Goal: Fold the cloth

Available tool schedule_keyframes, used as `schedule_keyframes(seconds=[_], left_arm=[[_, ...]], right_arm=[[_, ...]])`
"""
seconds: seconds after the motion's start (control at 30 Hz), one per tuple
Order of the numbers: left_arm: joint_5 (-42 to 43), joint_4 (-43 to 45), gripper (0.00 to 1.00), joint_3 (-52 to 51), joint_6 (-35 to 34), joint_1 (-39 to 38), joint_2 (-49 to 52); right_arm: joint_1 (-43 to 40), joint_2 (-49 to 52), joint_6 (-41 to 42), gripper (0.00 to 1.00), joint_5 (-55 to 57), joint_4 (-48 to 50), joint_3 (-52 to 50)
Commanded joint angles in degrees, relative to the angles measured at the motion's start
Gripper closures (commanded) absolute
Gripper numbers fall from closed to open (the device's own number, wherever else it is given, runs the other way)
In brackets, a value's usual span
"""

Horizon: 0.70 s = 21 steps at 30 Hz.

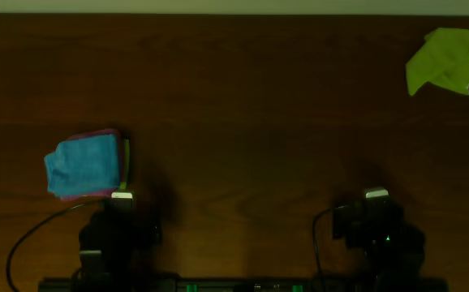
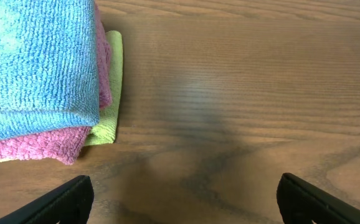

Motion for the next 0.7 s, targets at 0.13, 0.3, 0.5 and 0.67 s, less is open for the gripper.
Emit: schedule_keyframes(seconds=[0.13, 0.3, 0.5, 0.67], left_arm=[[-0.63, -1.75, 0.05, -0.57, 1.01, -0.33, -0.37], [-0.63, -1.75, 0.05, -0.55, 1.01, -0.33, -0.37], [-0.63, -1.75, 0.05, -0.55, 1.01, -0.33, -0.37], [-0.63, -1.75, 0.05, -0.55, 1.01, -0.33, -0.37]], right_arm=[[0.28, -0.55, -0.42, 0.01, -0.22, -0.22, -0.72], [0.28, -0.55, -0.42, 0.01, -0.22, -0.22, -0.72], [0.28, -0.55, -0.42, 0.01, -0.22, -0.22, -0.72], [0.28, -0.55, -0.42, 0.01, -0.22, -0.22, -0.72]])
